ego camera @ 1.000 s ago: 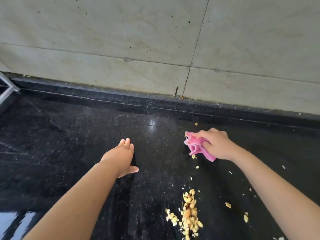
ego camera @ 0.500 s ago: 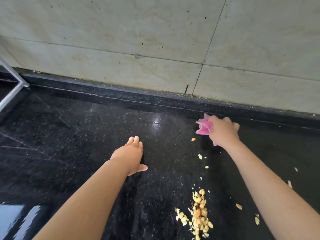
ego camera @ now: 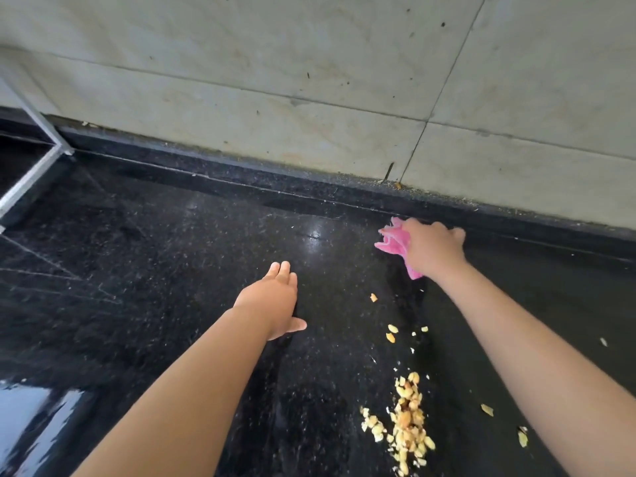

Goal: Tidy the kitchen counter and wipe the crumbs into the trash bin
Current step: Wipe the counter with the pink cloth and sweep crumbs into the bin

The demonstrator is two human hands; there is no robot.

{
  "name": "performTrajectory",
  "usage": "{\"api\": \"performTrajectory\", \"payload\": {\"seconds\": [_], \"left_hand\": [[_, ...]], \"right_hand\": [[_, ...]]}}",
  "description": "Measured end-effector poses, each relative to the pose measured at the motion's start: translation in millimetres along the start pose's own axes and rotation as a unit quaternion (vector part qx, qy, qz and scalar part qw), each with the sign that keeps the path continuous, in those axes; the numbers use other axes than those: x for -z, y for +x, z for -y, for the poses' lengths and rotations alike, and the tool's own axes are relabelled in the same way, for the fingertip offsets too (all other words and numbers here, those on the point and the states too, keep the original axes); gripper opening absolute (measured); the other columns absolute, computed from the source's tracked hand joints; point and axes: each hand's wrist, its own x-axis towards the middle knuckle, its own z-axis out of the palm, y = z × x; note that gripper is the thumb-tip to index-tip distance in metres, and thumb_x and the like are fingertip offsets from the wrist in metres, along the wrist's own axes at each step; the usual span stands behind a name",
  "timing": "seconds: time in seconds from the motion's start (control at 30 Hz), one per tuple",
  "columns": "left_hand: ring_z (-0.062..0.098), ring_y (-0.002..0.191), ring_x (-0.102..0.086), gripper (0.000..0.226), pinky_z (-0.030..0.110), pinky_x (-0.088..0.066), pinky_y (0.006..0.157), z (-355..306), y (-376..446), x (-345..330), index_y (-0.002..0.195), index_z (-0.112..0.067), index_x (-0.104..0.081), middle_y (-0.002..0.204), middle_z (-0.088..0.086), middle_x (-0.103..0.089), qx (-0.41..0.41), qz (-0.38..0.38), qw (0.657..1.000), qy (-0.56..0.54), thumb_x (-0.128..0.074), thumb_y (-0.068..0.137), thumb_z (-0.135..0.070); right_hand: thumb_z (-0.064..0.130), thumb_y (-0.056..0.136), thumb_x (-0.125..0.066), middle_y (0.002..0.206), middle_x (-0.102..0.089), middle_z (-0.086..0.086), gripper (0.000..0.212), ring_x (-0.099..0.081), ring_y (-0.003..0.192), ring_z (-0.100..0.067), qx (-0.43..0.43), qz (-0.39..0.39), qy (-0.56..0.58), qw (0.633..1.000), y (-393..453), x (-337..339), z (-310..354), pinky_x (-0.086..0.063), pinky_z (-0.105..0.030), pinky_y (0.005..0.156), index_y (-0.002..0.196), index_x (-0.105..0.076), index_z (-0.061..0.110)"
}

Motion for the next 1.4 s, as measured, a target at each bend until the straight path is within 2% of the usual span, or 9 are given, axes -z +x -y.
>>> {"api": "performTrajectory", "payload": {"seconds": [0.17,0.3,0.4,0.5,0.67,0.8,1.0,1.17,1.4], "left_hand": [[0.021,0.147,0.009,0.081,0.037,-0.026,0.117,2,1,1,0.15,-0.002,0.002,0.158,0.01,0.013,-0.003,-0.006,1.0,0.002,-0.04,0.096,-0.046],[0.021,0.147,0.009,0.081,0.038,-0.026,0.117,2,2,-1,0.15,-0.003,0.0,0.158,0.009,0.012,-0.003,-0.005,1.0,-0.003,-0.042,0.095,-0.046],[0.02,0.147,0.009,0.082,0.039,-0.027,0.117,1,2,0,0.15,-0.003,0.0,0.158,0.009,0.012,-0.001,-0.004,1.0,-0.004,-0.042,0.095,-0.046],[0.021,0.148,0.008,0.081,0.039,-0.027,0.116,1,1,0,0.15,-0.003,0.0,0.158,0.009,0.012,0.0,-0.006,1.0,-0.002,-0.042,0.095,-0.046],[0.022,0.148,0.006,0.081,0.039,-0.027,0.116,-1,1,1,0.15,-0.002,-0.003,0.158,0.011,0.01,0.002,-0.009,1.0,0.008,-0.042,0.095,-0.046],[0.022,0.147,-0.006,0.076,0.037,-0.032,0.111,1,1,3,0.148,-0.003,-0.014,0.158,0.011,0.0,-0.001,-0.016,1.0,0.025,-0.045,0.094,-0.046],[0.022,0.148,-0.002,0.079,0.035,-0.025,0.115,8,2,10,0.151,-0.006,-0.002,0.158,0.01,0.008,-0.032,0.01,0.997,0.075,-0.047,0.095,-0.04],[0.023,0.147,-0.01,0.075,0.035,-0.032,0.111,10,3,9,0.149,-0.004,-0.011,0.158,0.011,-0.001,-0.048,-0.001,0.995,0.092,-0.048,0.094,-0.041],[0.021,0.148,-0.003,0.078,0.035,-0.033,0.111,16,4,3,0.15,-0.007,-0.005,0.158,0.009,0.004,-0.074,-0.021,0.995,0.063,-0.046,0.094,-0.043]], "right_hand": [[0.006,0.087,-0.05,0.122,-0.058,-0.01,0.066,-0.038,0.126,-0.027,0.016,-0.017,-0.006,1.0,16,-8,29,-0.026,-0.041,0.1,0.145,-0.024,0.025],[0.013,0.093,-0.044,0.122,-0.055,-0.002,0.05,-0.035,0.126,-0.024,0.16,0.012,0.011,0.987,6,-7,43,-0.021,-0.042,0.104,0.138,-0.035,0.032],[0.002,0.09,-0.041,0.088,-0.047,0.017,0.048,-0.034,0.121,-0.019,0.254,0.086,0.023,0.963,-14,-3,31,-0.012,-0.04,0.109,0.125,-0.049,0.034],[0.001,0.092,-0.035,0.097,-0.055,0.008,0.046,-0.038,0.119,-0.013,0.287,0.135,-0.018,0.948,-36,5,2,-0.002,-0.037,0.114,0.121,-0.054,0.031],[0.001,0.091,-0.035,0.072,-0.051,0.022,0.045,-0.043,0.083,0.007,0.223,0.033,0.051,0.973,-69,34,-35,-0.015,-0.033,0.113,0.116,-0.061,0.029],[0.014,0.092,-0.042,0.107,-0.063,0.006,0.035,-0.047,0.108,-0.017,0.13,-0.036,0.058,0.989,-106,24,3,-0.021,-0.034,0.1,0.123,-0.054,0.027],[0.016,0.088,-0.054,0.132,-0.051,-0.003,0.035,-0.044,0.118,-0.027,0.03,-0.028,0.063,0.997,-92,-31,94,-0.025,-0.043,0.101,0.123,-0.051,0.015],[0.019,0.086,-0.059,0.115,-0.062,-0.003,0.035,-0.05,0.113,-0.024,-0.07,-0.01,0.062,0.996,-86,-35,82,-0.026,-0.037,0.098,0.121,-0.054,0.017],[0.019,0.085,-0.053,0.093,-0.064,-0.004,0.01,-0.058,0.102,-0.024,-0.345,0.004,0.049,0.937,-111,-41,-28,-0.028,-0.035,0.096,0.076,-0.054,0.016]]}}
